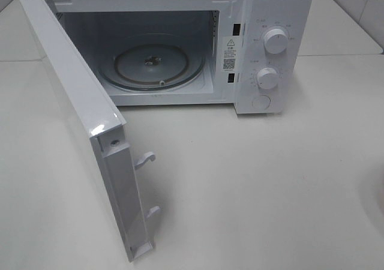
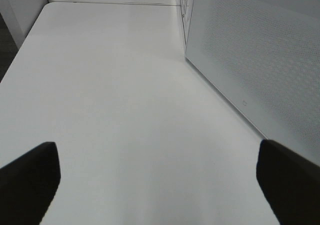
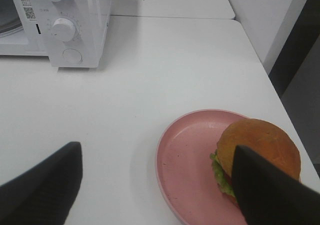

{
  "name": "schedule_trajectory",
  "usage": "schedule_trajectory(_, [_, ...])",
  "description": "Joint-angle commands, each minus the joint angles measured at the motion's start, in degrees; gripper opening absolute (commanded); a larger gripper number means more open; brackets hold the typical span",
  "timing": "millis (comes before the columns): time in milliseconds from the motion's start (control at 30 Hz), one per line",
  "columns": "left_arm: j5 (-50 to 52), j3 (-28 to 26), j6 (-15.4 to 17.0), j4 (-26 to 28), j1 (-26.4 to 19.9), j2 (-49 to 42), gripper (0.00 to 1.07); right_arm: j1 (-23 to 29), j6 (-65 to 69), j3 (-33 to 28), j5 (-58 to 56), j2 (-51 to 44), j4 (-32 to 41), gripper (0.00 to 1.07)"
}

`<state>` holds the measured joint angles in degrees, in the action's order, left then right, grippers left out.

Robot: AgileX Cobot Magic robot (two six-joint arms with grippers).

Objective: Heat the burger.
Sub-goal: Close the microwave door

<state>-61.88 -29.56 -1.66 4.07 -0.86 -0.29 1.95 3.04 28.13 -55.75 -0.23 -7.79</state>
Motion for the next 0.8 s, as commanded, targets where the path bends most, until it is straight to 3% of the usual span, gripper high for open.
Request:
schedule_trajectory(33, [0.7,0.1,0.1,0.2,-0.2,-0.5,1.00,-0.5,-0.3,-0.1,0.6,-2.1,-0.1,0.74])
schedule_trajectory(467, [0.8,0.1,0.9,-0.7,-0.2,1.3,0.95,-0.5,-0.2,-0.1,0.6,-2.1,-0.1,0.74])
schedule_trajectory(800, [5.1,-1.5,1.7,-1.4,-0.2,8.5,0.67,-0.5,-0.2,-0.1,0.6,-2.1,-0.1,0.74])
